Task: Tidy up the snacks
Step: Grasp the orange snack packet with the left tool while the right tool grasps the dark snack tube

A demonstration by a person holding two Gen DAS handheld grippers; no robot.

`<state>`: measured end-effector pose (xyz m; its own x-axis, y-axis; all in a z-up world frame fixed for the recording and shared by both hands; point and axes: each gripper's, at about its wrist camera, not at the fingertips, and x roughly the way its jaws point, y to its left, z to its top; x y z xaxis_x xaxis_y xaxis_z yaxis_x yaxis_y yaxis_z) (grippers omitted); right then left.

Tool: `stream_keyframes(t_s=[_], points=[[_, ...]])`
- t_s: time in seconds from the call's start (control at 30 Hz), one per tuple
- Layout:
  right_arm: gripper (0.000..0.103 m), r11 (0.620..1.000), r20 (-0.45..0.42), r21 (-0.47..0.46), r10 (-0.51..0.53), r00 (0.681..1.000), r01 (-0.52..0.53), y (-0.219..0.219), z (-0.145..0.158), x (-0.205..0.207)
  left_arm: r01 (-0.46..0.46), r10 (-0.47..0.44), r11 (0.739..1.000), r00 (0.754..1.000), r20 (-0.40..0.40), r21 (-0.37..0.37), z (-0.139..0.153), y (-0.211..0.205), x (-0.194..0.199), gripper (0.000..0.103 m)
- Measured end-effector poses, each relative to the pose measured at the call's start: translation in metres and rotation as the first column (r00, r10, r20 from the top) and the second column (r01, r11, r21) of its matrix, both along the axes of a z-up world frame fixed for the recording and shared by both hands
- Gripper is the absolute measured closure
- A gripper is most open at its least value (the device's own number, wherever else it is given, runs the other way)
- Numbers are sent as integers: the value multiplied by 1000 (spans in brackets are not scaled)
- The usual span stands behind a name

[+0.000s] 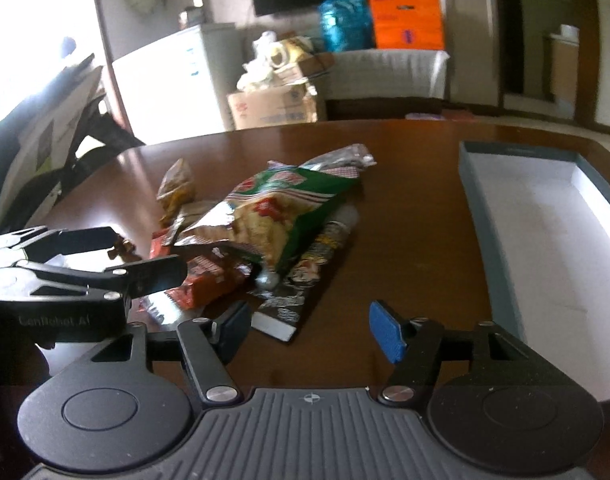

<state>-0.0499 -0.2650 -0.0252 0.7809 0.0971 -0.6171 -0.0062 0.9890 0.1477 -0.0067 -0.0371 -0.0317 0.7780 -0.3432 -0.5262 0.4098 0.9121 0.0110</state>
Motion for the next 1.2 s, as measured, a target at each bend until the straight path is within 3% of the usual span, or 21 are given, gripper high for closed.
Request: stream_keyframes(t_s=[0.17,0.33,0.4,0.47,0.63,0.73,0.77,0.8,0.9,1.2], points=[[33,997,10,40,-66,998,65,-13,2,-4,42,-43,998,999,7,44,-7,-13,5,3],[31,995,6,48,-87,996,87,-16,1,-3,75,-72,995,997,-40,66,-18,-22,20,3],[31,995,5,47,-87,996,87,-16,1,-3,79,-71,992,994,-81,97,-25,-24,29,5],[30,996,5,44,-84,996,84,-14,0,-2,77,-68,986,995,-68,147,-31,-23,30,8],[30,998,2,-2,-60,998,60,-6,-2,3,68,-61,994,994,-87,86,-28,-7,34,15],[31,998,-1,-55,-34,999,34,5,-4,10,66,-60,993,996,-70,99,-28,-7,34,25],[31,997,-2,-68,-27,1000,26,7,-6,13,69,-62,992,996,-64,104,-28,-7,33,31],[32,997,-3,-78,-22,1000,21,9,-7,16,81,-75,991,995,-59,107,-28,-9,33,50],[33,996,-17,-93,-6,1000,4,14,-12,25,102,-96,994,987,-131,42,-28,-8,39,51],[33,989,-33,-129,63,997,-67,35,-24,44,65,-59,997,987,-150,34,-26,5,44,50]])
